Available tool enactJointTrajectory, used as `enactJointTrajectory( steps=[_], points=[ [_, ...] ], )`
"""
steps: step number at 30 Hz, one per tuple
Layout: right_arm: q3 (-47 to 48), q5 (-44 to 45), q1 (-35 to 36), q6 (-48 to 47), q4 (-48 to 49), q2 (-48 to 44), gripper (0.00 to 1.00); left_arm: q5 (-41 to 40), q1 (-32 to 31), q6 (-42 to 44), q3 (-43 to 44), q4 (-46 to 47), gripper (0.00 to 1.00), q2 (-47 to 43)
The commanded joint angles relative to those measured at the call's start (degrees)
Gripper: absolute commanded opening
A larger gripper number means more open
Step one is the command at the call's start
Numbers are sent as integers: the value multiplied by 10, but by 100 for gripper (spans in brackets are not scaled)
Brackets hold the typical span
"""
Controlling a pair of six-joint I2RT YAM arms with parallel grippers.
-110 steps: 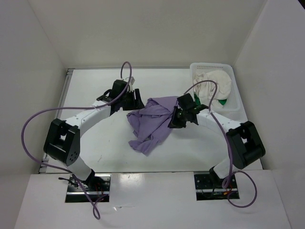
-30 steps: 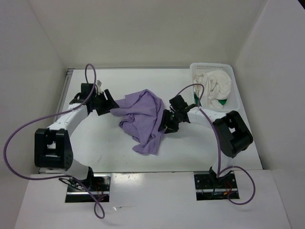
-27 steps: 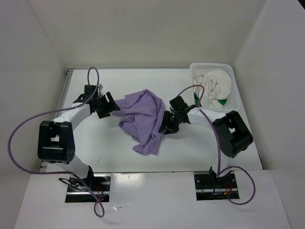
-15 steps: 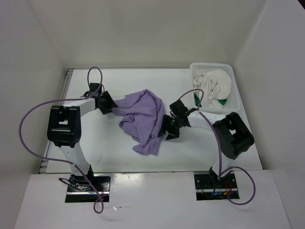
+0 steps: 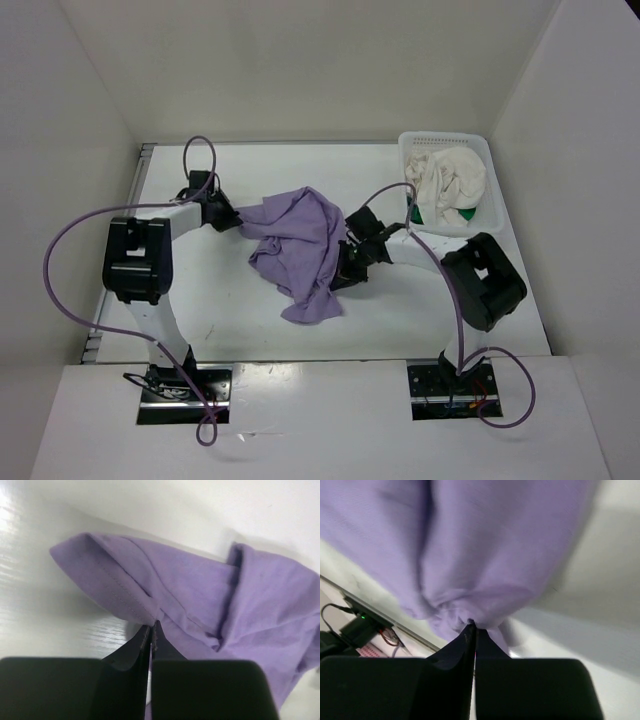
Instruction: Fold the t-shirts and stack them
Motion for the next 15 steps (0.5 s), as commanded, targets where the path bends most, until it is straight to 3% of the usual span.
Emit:
enactJointTrajectory(
  steps=[1,4,10,15],
  points=[
    [65,39,5,-18,-21,-25,0,-5,6,2,36,18,0,-47],
    [99,75,5,-30,-63,-68,0,-5,13,15,52,5,0,-108],
    [179,63,-59,-61,-136,-156,0,12,42,27,80,-23,0,-207],
    [346,63,-78,-91,-205,-167,0,33,70,32,133,-58,0,-277]
  ],
)
